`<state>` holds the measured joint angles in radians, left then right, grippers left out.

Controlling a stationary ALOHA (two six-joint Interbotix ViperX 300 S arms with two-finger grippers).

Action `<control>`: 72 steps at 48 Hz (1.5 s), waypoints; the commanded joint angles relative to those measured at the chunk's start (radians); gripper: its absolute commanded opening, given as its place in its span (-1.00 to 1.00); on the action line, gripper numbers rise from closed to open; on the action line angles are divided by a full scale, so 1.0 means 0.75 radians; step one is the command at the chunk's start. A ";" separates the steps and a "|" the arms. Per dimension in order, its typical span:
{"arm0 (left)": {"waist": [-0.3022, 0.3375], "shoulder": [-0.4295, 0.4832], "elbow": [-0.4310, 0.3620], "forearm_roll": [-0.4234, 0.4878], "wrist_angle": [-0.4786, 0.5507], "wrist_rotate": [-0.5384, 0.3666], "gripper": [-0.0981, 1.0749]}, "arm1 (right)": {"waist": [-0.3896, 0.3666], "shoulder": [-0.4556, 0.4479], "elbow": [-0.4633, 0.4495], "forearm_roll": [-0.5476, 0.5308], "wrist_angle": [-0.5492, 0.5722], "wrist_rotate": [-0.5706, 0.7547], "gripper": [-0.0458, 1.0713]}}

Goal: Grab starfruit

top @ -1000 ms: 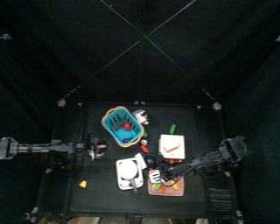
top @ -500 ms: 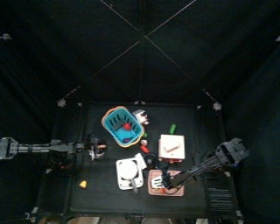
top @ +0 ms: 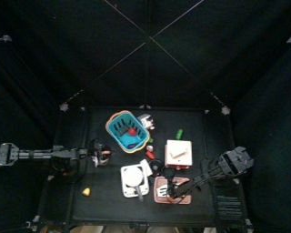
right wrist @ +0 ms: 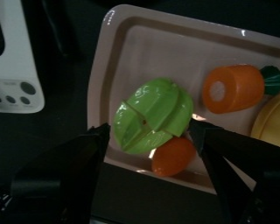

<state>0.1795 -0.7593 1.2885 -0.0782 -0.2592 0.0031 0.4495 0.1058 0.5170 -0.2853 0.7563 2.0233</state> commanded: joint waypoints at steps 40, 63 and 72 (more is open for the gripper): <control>0.006 0.002 -0.010 -0.002 -0.004 0.004 0.38 | -0.031 0.006 -0.031 -0.018 -0.049 -0.018 0.45; 0.006 0.002 -0.008 -0.002 -0.004 0.004 0.38 | -0.037 -0.108 -0.037 -0.061 -0.022 -0.080 0.44; 0.006 0.002 -0.008 0.002 -0.004 0.004 0.38 | -0.049 -0.112 -0.043 -0.112 -0.025 -0.084 0.44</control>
<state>0.1810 -0.7593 1.2977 -0.0782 -0.2577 0.0046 0.4203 0.0675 0.5077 -0.3497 0.7409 1.9620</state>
